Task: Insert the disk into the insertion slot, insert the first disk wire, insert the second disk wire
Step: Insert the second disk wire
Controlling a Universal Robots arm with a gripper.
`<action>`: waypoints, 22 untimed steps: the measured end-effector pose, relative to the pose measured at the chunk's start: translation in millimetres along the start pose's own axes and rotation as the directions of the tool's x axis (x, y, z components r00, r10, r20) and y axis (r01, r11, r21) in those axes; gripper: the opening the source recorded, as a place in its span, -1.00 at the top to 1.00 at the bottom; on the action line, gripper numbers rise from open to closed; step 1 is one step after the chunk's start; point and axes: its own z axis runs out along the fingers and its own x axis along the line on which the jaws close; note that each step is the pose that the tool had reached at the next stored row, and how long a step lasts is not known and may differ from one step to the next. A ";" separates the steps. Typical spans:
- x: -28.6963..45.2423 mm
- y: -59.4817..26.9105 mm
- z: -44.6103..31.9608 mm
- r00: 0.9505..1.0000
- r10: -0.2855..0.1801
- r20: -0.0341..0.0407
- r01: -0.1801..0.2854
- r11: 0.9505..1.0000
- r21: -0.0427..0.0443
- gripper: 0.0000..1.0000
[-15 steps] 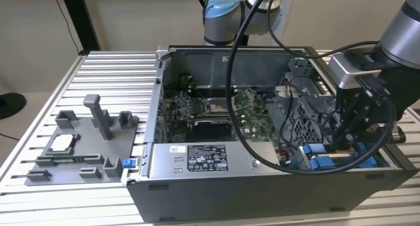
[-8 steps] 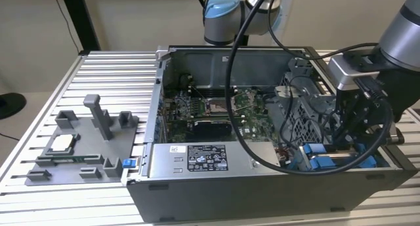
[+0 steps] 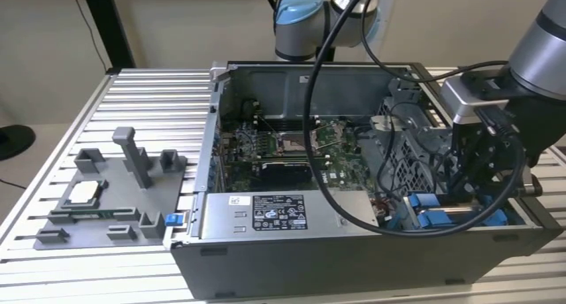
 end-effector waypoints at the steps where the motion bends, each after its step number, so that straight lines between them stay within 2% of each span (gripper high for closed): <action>1: 0.1 0.0 0.6 1.000 0.001 -0.001 -0.001 1.000 0.000 1.00; 4: 0.3 -0.2 3.9 1.000 0.004 -0.004 -0.004 1.000 0.000 1.00; 14: 0.1 -0.2 7.9 1.000 0.004 -0.001 -0.004 1.000 0.000 1.00; 15: 0.0 -0.1 8.7 1.000 0.004 0.001 -0.004 1.000 0.000 -1.00; 18: 0.0 -0.3 4.8 1.000 0.004 0.001 -0.004 1.000 0.000 -1.00; 22: -0.9 -0.7 -12.4 1.000 0.004 -0.001 -0.004 1.000 0.000 -1.00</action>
